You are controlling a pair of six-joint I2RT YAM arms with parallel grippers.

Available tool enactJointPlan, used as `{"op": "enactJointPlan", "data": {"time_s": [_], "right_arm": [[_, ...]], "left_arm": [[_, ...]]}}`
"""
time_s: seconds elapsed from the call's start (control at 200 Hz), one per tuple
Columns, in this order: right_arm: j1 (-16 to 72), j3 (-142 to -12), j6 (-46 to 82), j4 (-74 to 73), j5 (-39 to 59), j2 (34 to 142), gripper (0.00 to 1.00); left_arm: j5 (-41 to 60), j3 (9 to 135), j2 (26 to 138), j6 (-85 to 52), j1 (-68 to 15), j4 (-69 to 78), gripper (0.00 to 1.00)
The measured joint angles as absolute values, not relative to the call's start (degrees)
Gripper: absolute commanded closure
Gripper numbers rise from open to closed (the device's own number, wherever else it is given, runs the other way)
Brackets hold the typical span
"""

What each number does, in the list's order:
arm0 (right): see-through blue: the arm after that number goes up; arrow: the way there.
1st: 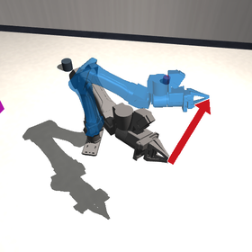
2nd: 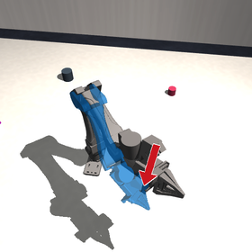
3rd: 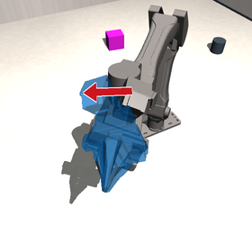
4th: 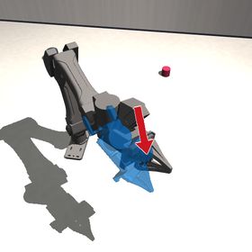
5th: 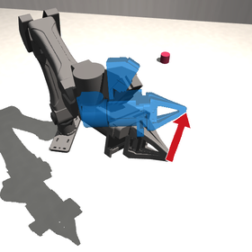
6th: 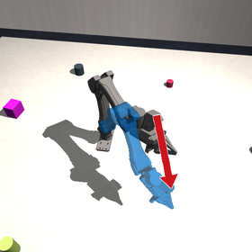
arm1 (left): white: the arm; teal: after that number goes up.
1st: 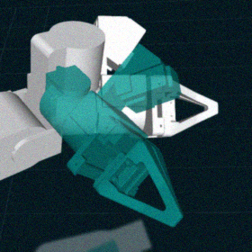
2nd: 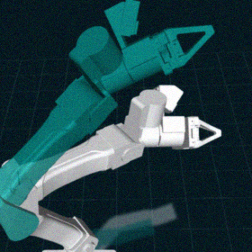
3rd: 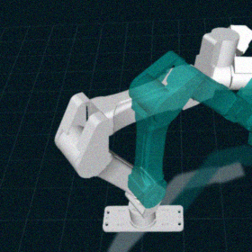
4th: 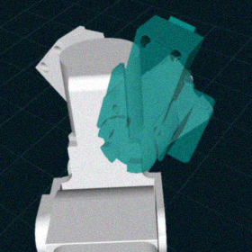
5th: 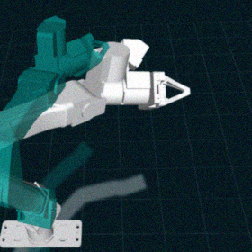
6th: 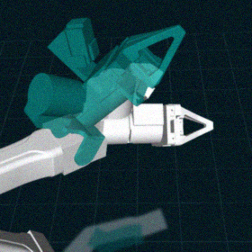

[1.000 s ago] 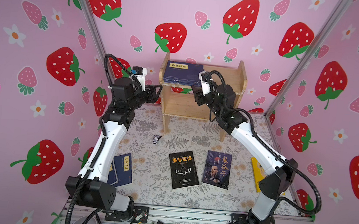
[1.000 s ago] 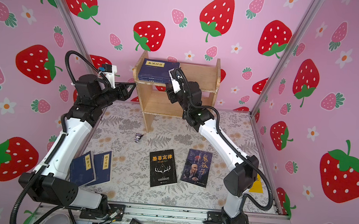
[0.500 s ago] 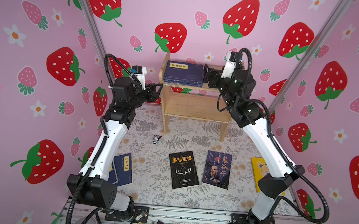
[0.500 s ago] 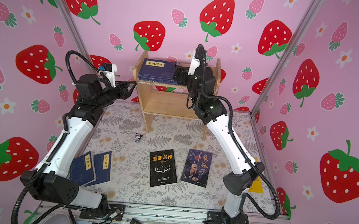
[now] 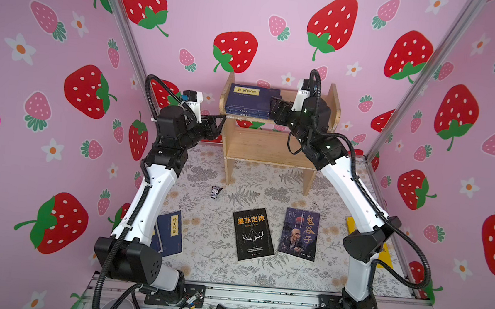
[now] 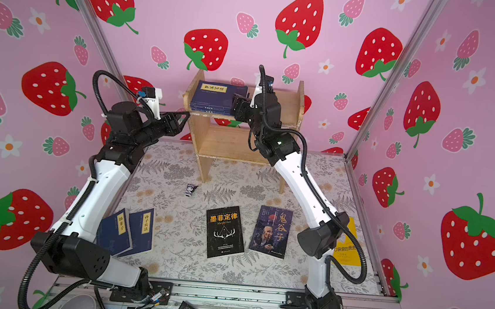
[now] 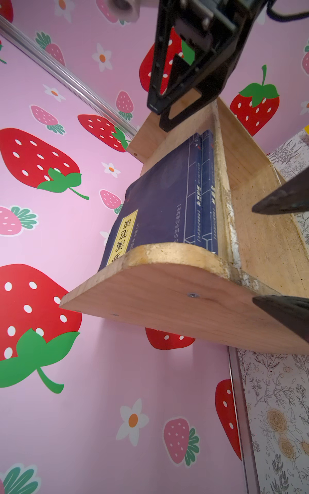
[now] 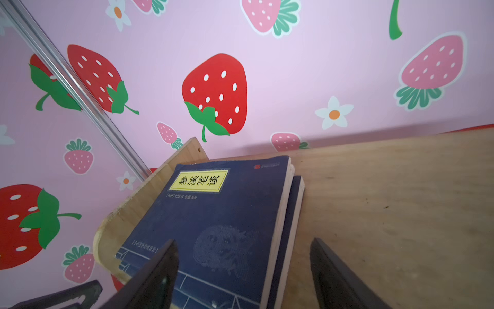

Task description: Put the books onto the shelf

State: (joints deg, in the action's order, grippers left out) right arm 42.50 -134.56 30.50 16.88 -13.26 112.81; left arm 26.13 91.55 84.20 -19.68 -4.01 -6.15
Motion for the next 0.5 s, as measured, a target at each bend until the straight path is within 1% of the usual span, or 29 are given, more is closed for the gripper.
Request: {"op": "enactJointPlan", "data": {"time_s": [0.2,0.5], "right_arm": [[42.5,-136.7,33.0,19.9,-14.2,114.1,0.16],[42.5,-140.8,37.7,22.0,-15.7,116.2,0.17]], "left_arm": [[26.2,91.5,84.2,-20.2,-4.0,-5.3,0.49],[26.2,90.4,84.1,-21.6,-4.0,-3.4,0.44]]}}
